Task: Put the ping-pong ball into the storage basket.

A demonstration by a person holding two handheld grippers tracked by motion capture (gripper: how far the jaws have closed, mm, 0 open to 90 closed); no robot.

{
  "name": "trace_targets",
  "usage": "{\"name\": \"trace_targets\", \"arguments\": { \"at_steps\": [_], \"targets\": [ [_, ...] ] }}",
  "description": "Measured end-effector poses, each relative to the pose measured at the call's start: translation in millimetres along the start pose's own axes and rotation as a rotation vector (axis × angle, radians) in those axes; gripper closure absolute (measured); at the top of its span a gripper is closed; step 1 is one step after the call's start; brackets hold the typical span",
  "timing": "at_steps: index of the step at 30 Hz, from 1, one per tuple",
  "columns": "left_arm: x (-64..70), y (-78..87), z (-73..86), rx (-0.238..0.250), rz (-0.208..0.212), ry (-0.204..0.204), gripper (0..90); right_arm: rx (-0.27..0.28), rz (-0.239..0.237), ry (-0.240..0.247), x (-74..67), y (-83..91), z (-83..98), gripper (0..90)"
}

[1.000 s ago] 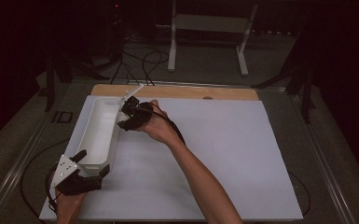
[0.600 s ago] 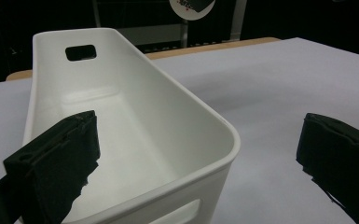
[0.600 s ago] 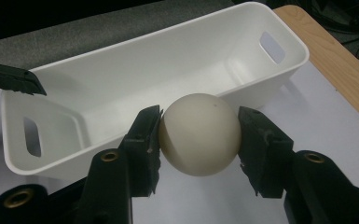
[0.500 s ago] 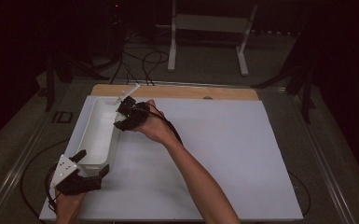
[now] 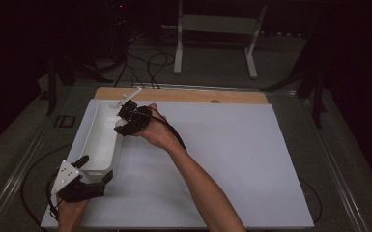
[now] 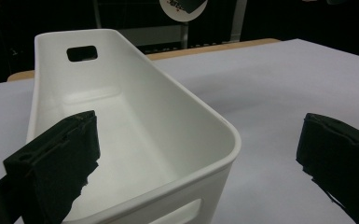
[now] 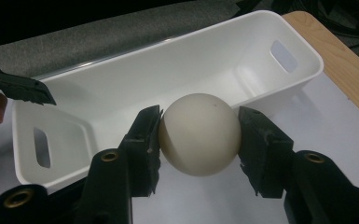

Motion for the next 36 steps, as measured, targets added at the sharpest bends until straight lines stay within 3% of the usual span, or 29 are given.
{"name": "trace_targets", "arguments": {
  "at_steps": [36],
  "targets": [
    [0.5,-0.8,-0.5,0.004,0.005,0.003,0.0,0.022,-0.017,0.012,-11.5,-6.1,-18.5,50.6]
  ]
}}
Point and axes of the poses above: each handheld gripper's, and its own axes: y roughly backward along the jaws, z roughly out of its underside, x roughly to its right, the point moved 5 cm from there along -y, roughly forward along the jaws, and after that the axes turned 3 degrees about y, right-handed, at the moved point
